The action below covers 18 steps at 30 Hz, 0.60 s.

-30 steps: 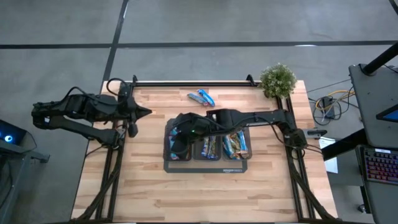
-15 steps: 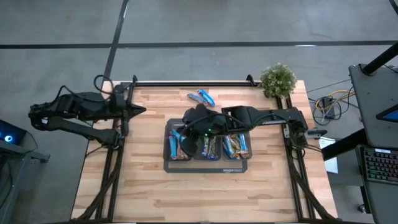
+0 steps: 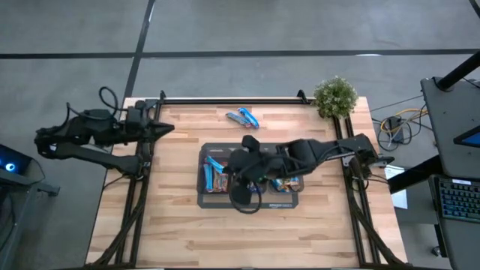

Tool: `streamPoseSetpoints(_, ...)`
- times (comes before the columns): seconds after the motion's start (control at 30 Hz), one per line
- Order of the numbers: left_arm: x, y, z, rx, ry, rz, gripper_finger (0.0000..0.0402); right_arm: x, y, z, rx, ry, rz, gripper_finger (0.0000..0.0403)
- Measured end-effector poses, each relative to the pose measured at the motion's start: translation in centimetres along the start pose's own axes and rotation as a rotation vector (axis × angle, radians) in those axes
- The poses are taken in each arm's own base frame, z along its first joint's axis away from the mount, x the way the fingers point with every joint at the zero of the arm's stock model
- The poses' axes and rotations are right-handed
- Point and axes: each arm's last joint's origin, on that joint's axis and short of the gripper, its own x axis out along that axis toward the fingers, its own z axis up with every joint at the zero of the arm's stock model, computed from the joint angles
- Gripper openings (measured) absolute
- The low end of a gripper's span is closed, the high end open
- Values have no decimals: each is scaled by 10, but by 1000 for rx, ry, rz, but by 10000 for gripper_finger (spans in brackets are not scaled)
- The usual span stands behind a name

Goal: Pick and place Granola Bars by type
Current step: Put the red granola bar into the left black bin

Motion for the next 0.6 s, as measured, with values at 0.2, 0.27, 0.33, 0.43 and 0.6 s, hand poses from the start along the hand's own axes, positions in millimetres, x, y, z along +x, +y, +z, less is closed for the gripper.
streamPoseSetpoints(0.2, 11, -3, -7, -25, 19, 2, 0, 2, -4, -3, 4, -3, -64, 13)
streamPoseSetpoints(0.27, 12, -3, -8, -25, 22, 2, 0, 0, -5, -4, 15, -14, -89, 13)
streamPoseSetpoints(0.33, 13, -4, -8, -24, 25, 3, 0, -3, -5, -3, 26, -38, -97, 13)
streamPoseSetpoints(0.43, 13, -4, -8, -24, 25, 3, 0, -9, -8, 2, 45, -107, -100, 13)
streamPoseSetpoints(0.6, 13, -4, -8, -24, 25, 3, 0, -15, -10, 0, 59, -206, -62, 13)
